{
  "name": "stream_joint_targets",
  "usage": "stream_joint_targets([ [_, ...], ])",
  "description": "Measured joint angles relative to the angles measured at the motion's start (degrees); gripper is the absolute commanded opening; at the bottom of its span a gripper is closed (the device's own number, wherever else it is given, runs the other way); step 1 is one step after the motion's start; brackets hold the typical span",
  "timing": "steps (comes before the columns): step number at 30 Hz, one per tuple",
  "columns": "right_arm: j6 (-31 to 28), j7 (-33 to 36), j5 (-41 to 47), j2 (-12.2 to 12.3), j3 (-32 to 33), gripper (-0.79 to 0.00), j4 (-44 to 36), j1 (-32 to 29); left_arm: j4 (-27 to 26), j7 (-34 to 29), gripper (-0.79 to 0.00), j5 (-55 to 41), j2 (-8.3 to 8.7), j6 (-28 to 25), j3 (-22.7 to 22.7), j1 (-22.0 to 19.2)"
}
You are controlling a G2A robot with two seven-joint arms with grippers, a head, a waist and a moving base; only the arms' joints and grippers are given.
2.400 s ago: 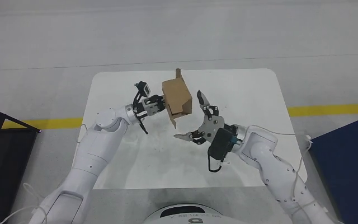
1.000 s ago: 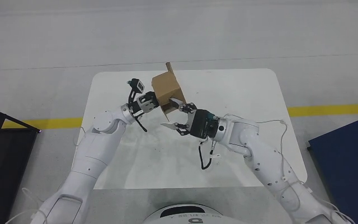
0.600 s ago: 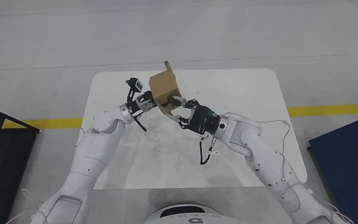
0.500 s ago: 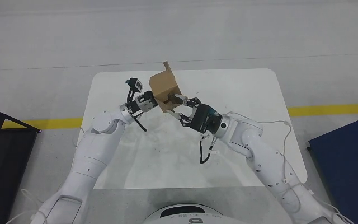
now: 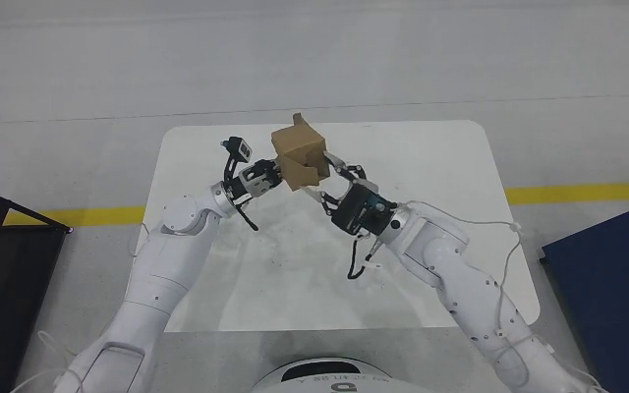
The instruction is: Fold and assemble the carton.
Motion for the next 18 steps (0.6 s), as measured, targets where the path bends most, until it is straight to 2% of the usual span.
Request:
stream_joint_targets([
  [2,0.5,-0.3,0.4,-0.1,0.2,-0.114,0.0,-0.2,0.0,-0.1,-0.785,0.0,-0.01,-0.1,0.0,0.0],
  [7,1.9,-0.7,2.1,-0.3,0.9,0.000,0.1,-0.7,0.0,-0.2,-0.785,0.1,-0.03,-0.1,0.0,-0.1],
  [12,2.8,0.3,4.4,-0.6,0.8,0.000,1.1,-0.3,-0.2,-0.5,-0.785,0.2,-0.05,-0.2,0.1,-0.2],
  [18,1.8,1.3,10.6,-1.1,1.0,-0.037,3.2,1.0,-0.5,-2.7,-0.785,0.6,-0.06,-1.6,0.5,-0.4],
])
